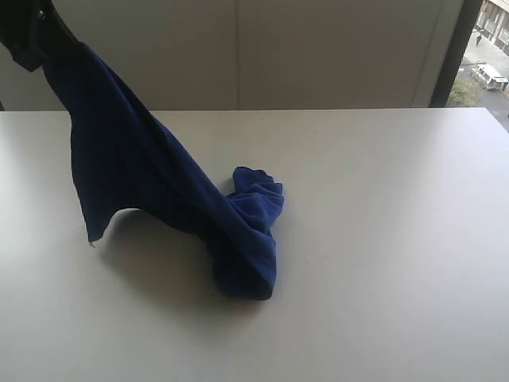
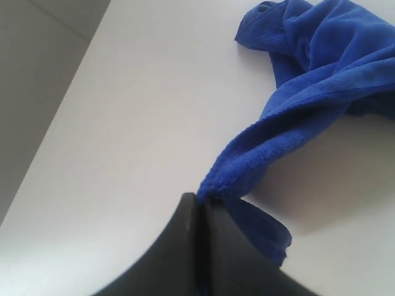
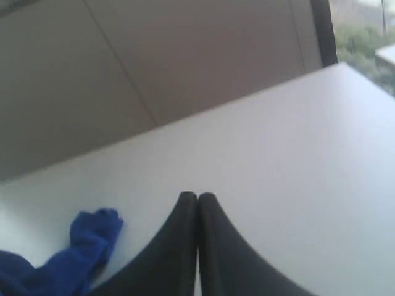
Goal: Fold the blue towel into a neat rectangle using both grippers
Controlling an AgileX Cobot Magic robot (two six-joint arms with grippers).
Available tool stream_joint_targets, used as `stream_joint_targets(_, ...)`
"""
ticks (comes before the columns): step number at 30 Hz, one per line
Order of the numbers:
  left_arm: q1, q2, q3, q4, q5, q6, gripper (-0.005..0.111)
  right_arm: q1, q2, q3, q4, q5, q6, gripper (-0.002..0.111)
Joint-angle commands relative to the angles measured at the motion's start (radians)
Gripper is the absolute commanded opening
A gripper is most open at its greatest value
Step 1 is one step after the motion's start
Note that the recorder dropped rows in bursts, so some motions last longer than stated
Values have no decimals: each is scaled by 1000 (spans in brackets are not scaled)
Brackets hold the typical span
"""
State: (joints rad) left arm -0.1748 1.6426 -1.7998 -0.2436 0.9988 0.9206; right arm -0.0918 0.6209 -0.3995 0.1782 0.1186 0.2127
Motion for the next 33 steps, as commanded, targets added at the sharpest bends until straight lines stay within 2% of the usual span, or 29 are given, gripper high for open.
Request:
stream_joint_targets(1,1,-12,-3,-9,15,-7,0,85,338,-227,148,333,-336,0)
stream_joint_targets(4,1,-12,-3,-10,11,-7,0,180,544,-288,514,466,-773,0)
stream_joint_targets(7,1,-12,-3,-10,0,-7,0,289,698,-288,899,487,-1229,4)
stream_joint_targets(10,1,-12,-3,-10,-12,-9,0,386,814,-288,1031,457,-1509,18)
stream_joint_targets(15,1,-12,-3,-10,-19,-9,0,453,923,-288,1067,333,-1579,54)
stream_joint_targets(17,1,-12,-3,-10,-22,-9,0,467,944,-288,1067,271,-1582,59)
stream_joint_targets(26,1,-12,-3,-17,-45,-35,0,531,1065,-378,1087,114,-1631,59)
stream_joint_targets(33,1,-12,-3,-17,-39,-35,0,553,1171,-460,1088,101,-1623,54)
